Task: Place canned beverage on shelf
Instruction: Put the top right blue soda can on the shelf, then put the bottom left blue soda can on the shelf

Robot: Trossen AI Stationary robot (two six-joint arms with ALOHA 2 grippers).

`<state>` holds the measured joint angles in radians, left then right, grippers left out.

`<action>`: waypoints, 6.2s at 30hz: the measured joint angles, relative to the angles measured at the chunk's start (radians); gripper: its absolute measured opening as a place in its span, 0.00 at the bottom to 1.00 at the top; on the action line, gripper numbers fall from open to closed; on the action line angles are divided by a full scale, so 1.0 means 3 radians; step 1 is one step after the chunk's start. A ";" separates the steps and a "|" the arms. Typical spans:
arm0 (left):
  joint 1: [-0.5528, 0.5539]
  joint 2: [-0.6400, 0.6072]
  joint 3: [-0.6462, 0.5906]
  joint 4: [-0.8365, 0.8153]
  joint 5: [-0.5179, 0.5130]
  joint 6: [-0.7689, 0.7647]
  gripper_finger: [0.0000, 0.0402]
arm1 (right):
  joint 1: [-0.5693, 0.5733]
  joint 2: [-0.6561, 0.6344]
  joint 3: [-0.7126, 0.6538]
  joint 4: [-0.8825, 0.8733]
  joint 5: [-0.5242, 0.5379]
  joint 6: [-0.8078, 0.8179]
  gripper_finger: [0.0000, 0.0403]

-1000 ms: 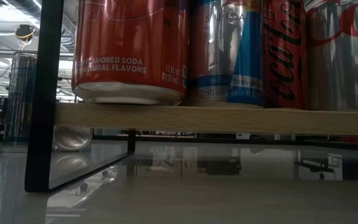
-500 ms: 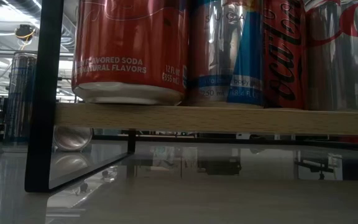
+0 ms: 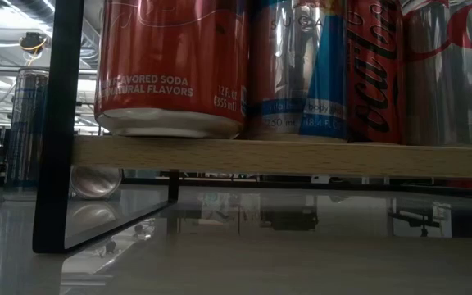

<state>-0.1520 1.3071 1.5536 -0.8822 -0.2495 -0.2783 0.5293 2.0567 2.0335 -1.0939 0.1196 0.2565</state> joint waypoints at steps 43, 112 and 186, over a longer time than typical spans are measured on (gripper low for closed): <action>-0.0283 -0.0212 0.0000 -0.1114 0.0003 -0.1827 0.80 | -0.0003 -0.0202 0.0000 -0.0066 0.0072 -0.0010 0.96; -0.1050 0.0159 -0.1508 -0.1024 -0.0096 -0.6283 0.80 | 0.0001 -0.2894 -0.2509 0.0156 0.1633 -0.0623 0.96; -0.0772 -0.0259 -0.1511 -0.0618 0.0737 -0.2238 0.57 | 0.0001 -0.2893 -0.2509 0.0165 0.1633 -0.0624 0.96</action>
<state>-0.3837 1.2293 1.1004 -1.0676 -0.0284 -0.9496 0.5296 1.1889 1.2808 -1.0443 0.6094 0.0692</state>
